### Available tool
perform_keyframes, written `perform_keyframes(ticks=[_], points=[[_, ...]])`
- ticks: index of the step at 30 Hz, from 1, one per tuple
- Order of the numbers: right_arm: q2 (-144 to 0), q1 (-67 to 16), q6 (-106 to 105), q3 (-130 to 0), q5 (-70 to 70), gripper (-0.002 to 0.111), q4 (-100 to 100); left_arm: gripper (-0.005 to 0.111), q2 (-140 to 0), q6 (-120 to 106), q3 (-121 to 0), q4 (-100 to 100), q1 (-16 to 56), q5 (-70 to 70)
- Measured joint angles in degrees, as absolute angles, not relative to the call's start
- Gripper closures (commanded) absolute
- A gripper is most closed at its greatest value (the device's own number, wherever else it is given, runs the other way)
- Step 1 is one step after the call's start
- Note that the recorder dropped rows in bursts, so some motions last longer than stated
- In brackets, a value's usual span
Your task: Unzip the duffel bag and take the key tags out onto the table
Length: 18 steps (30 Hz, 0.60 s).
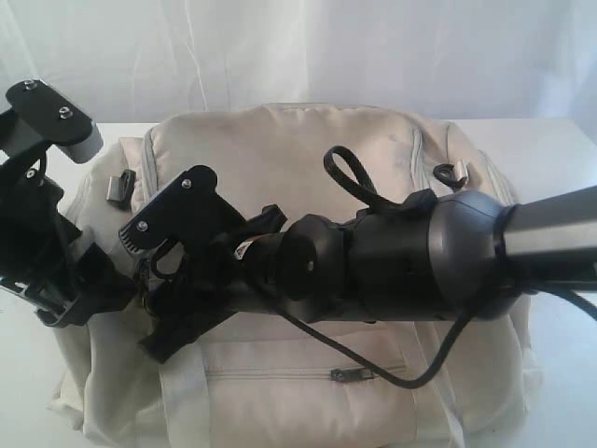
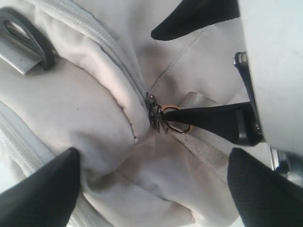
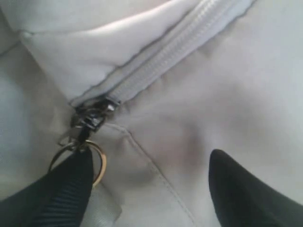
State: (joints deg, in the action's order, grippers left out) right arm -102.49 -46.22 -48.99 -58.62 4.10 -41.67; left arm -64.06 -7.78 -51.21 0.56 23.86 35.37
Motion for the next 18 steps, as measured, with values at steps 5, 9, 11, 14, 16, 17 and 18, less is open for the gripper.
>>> perform_keyframes(ticks=[5, 9, 11, 14, 16, 17, 18], points=[[-102.49, -46.22, -48.99, -58.66, 3.22, 0.047, -41.67, 0.022, -64.06, -7.78, -51.21, 0.56, 23.86, 35.37], [-102.49, -46.22, -48.31, -58.66, 1.39, 0.057, -41.67, 0.022, -64.06, -7.78, -51.21, 0.56, 23.86, 35.37], [-102.49, -46.22, -47.68, -58.66, 0.7, 0.062, -41.67, 0.022, -64.06, -7.78, -51.21, 0.56, 23.86, 35.13], [-102.61, -46.22, -46.81, -58.66, 0.45, 0.068, -41.67, 0.022, -64.06, -7.78, -51.21, 0.56, 23.86, 34.89], [-102.86, -46.22, -46.58, -58.66, 0.45, 0.073, -41.67, 0.022, -64.06, -7.78, -51.21, 0.56, 23.86, 34.78], [-103.12, -46.22, -46.58, -58.66, 0.45, 0.078, -41.67, 0.022, -64.06, -7.78, -51.21, 0.56, 23.86, 34.78], [-103.58, -46.22, -46.55, -58.75, 0.59, 0.084, -41.67, 0.022, -64.06, -7.78, -51.21, 0.56, 23.86, 34.78]])
